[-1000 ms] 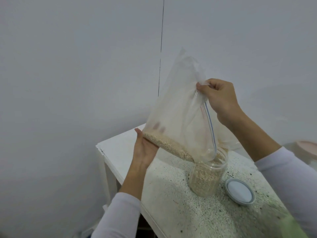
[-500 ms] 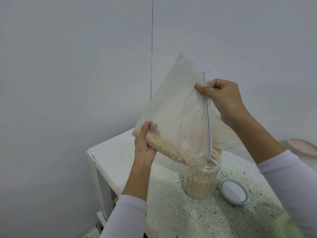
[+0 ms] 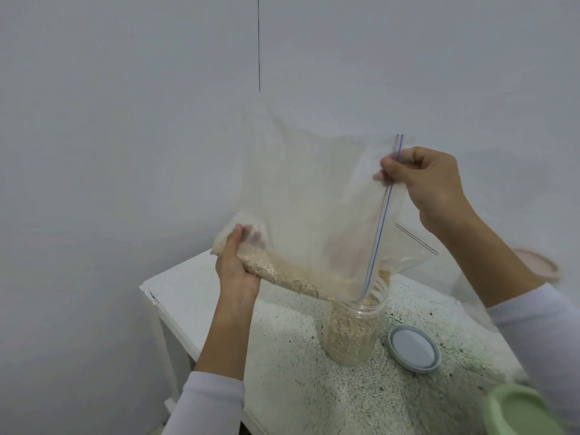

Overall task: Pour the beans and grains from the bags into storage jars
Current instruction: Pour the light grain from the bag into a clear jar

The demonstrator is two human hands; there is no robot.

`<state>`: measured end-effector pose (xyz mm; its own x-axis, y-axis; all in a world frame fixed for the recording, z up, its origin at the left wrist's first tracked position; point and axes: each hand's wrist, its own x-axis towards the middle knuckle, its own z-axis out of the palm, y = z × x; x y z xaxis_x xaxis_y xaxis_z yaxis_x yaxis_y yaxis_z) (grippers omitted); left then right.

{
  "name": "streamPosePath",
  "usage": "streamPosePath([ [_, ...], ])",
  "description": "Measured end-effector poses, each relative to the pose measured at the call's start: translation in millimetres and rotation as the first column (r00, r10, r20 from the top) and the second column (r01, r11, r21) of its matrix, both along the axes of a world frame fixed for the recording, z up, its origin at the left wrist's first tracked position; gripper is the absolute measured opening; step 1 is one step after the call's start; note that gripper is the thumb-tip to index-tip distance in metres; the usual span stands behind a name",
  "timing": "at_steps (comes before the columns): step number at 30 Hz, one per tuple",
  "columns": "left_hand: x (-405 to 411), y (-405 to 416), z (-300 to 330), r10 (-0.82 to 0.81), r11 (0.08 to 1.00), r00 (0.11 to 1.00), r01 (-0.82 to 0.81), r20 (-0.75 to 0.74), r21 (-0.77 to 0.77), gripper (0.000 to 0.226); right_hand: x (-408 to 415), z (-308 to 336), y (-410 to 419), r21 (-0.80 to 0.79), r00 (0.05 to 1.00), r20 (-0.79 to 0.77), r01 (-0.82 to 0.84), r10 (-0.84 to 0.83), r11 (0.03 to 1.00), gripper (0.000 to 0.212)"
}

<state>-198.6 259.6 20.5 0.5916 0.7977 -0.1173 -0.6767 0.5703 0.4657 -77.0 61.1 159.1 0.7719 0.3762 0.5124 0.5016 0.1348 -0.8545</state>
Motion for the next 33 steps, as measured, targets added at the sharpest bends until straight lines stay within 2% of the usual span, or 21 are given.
streamPosePath([
  [8,-13.3,14.3,2.2,0.047,0.996,0.999,-0.047,0.005,0.079,0.009,-0.2,3.1,-11.6,0.040,0.998,-0.053,0.031,-0.029,0.999,0.015],
  [12,-17.4,15.9,8.0,0.047,0.994,0.997,-0.052,0.057,0.094,0.036,-5.2,3.8,-18.4,0.032,0.995,-0.083,0.052,-0.049,0.998,0.017],
  [16,-23.7,17.7,13.0,0.002,0.993,0.996,-0.012,0.088,0.115,0.044,-7.3,3.9,-25.2,0.025,0.993,-0.104,0.055,-0.052,0.998,0.016],
  [20,-32.1,25.9,10.7,0.018,0.984,0.999,-0.026,0.050,0.174,0.043,-5.6,1.7,-31.3,-0.008,0.990,-0.128,0.058,-0.058,0.998,0.016],
  [25,-36.3,31.0,11.3,0.041,0.944,0.999,-0.033,-0.018,0.329,0.019,-4.0,1.7,-35.2,-0.023,0.985,-0.164,0.050,-0.053,0.998,0.016],
  [33,-42.0,35.6,20.2,0.027,0.913,1.000,-0.019,-0.014,0.408,0.035,-4.8,1.5,-37.1,-0.009,0.983,-0.165,0.078,-0.078,0.997,0.016],
])
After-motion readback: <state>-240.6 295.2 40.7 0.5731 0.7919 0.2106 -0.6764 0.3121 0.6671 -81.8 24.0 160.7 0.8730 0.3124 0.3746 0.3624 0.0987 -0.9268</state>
